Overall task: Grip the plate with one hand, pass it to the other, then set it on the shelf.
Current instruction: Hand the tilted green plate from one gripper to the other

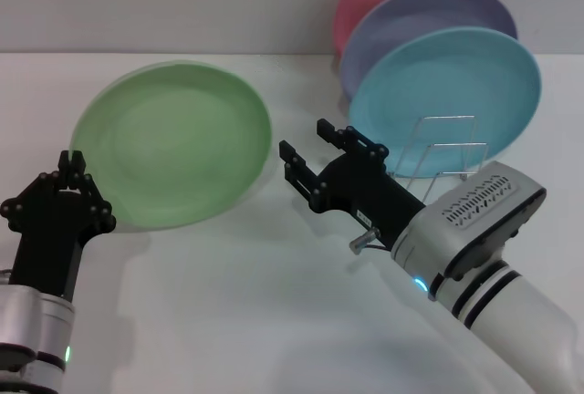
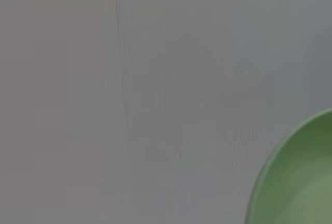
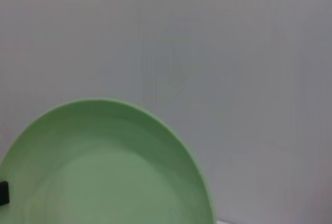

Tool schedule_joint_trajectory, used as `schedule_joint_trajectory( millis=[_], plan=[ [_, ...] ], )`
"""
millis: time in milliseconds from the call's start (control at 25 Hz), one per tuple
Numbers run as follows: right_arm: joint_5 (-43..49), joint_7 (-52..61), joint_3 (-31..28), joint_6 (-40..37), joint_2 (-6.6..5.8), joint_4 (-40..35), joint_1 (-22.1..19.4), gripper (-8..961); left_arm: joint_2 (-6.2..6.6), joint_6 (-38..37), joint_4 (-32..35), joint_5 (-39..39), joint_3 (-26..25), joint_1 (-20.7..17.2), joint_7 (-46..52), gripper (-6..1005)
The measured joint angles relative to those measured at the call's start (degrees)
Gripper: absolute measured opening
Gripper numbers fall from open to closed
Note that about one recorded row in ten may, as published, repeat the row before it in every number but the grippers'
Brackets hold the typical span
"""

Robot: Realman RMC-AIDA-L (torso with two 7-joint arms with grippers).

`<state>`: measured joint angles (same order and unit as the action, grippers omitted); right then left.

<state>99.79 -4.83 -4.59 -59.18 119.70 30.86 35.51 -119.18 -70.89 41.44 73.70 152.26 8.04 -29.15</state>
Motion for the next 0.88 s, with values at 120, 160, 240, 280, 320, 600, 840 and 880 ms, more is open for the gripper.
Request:
schedule_joint_trajectory(
  millis=[120, 160, 240, 280, 320, 600, 840, 880],
  plan=[
    [0.36, 0.0, -0.06, 0.31, -0.01, -0.4, 0.46, 574, 0.01, -0.08, 1.8, 2.15, 0.84, -0.11, -3.23, 68],
    [0.37, 0.0, -0.07, 0.47, -0.03, -0.52, 0.58, 574, 0.0, -0.19, 2.42, 2.79, 1.18, -0.15, -4.47, 69],
    [0.41, 0.0, -0.23, 1.16, -0.08, -0.75, 0.84, 574, 0.0, -0.51, 3.91, 4.37, 2.14, -0.17, -7.42, 69],
    [0.43, 0.0, -0.36, 1.49, -0.11, -0.82, 1.01, 574, 0.0, -0.66, 4.67, 5.18, 2.54, -0.18, -8.9, 69],
    [0.46, 0.0, -0.43, 1.72, -0.13, -0.94, 1.15, 574, 0.0, -0.78, 5.34, 5.9, 2.73, -0.18, -10.05, 70],
    [0.49, 0.0, -0.57, 2.47, -0.24, -1.8, 2.06, 575, 0.0, -1.24, 8.31, 8.51, 3.36, -0.31, -14.82, 72],
    [0.49, 0.0, -0.7, 2.71, -0.26, -2.38, 2.85, 575, 0.0, -1.51, 10.35, 10.57, 3.56, -0.46, -17.92, 73],
    [0.49, 0.0, -0.73, 2.87, -0.26, -2.49, 3.06, 575, 0.01, -1.54, 10.63, 10.82, 3.59, -0.47, -18.44, 74]
  ],
)
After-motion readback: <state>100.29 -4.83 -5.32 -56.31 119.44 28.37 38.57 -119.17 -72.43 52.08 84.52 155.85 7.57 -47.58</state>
